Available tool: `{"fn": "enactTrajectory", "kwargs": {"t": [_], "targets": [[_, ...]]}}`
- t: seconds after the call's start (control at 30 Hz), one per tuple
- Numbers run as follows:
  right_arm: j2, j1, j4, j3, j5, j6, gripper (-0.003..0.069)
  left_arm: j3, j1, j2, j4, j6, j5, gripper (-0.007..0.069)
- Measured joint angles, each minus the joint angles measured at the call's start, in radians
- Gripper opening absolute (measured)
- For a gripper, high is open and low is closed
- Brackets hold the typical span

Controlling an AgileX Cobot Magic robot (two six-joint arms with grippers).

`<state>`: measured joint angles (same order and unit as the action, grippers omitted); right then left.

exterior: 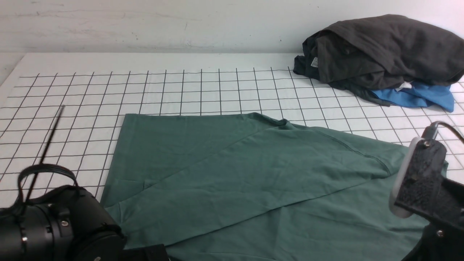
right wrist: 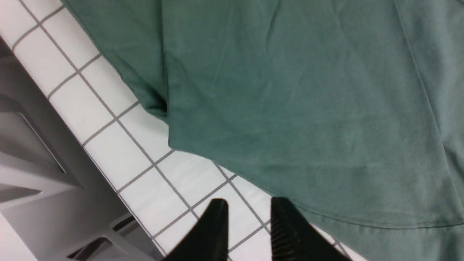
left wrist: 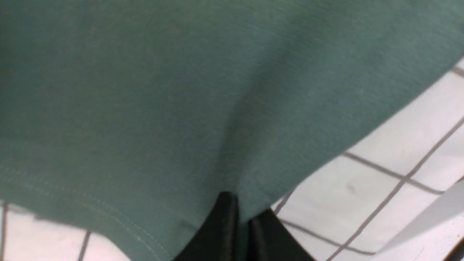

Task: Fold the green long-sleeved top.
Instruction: Use both arms simultaneously to clamp the lower edge of the clothing fabric

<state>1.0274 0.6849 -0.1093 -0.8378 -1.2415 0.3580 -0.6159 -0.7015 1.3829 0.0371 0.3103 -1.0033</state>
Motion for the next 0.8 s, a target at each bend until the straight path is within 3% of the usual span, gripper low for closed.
{"fn": "enactTrajectory", "kwargs": {"t": [0.03, 0.1, 0.13, 0.17, 0.27, 0.4, 0.53, 0.8], "targets": [[0.001, 0.000, -0.001, 0.003, 0.000, 0.004, 0.0222, 0.000, 0.002, -0.003, 0.000, 0.000, 0.000, -0.0004], [0.020, 0.000, -0.013, 0.075, 0.002, 0.068, 0.0391, 0.000, 0.022, -0.034, 0.002, 0.000, -0.008, -0.0004], [0.022, 0.000, -0.013, 0.075, 0.002, 0.068, 0.0403, 0.000, 0.023, -0.036, 0.003, 0.000, -0.008, -0.0004], [0.037, 0.000, -0.013, 0.122, 0.010, 0.107, 0.0493, 0.000, 0.024, -0.046, 0.003, 0.000, -0.010, -0.0004], [0.071, 0.000, 0.009, 0.193, 0.094, 0.156, 0.0603, 0.000, 0.025, -0.049, 0.003, -0.003, -0.010, -0.0004], [0.143, 0.000, 0.068, 0.232, 0.227, 0.175, 0.0644, 0.000, 0.027, -0.049, 0.003, -0.006, -0.010, -0.0004], [0.232, 0.000, 0.120, 0.236, 0.299, 0.180, 0.0633, 0.000, 0.027, -0.050, 0.003, -0.007, -0.011, -0.0004], [0.431, 0.000, 0.206, 0.236, 0.361, 0.181, 0.0521, 0.000, 0.027, -0.053, 0.003, -0.007, -0.012, -0.0004]]}}
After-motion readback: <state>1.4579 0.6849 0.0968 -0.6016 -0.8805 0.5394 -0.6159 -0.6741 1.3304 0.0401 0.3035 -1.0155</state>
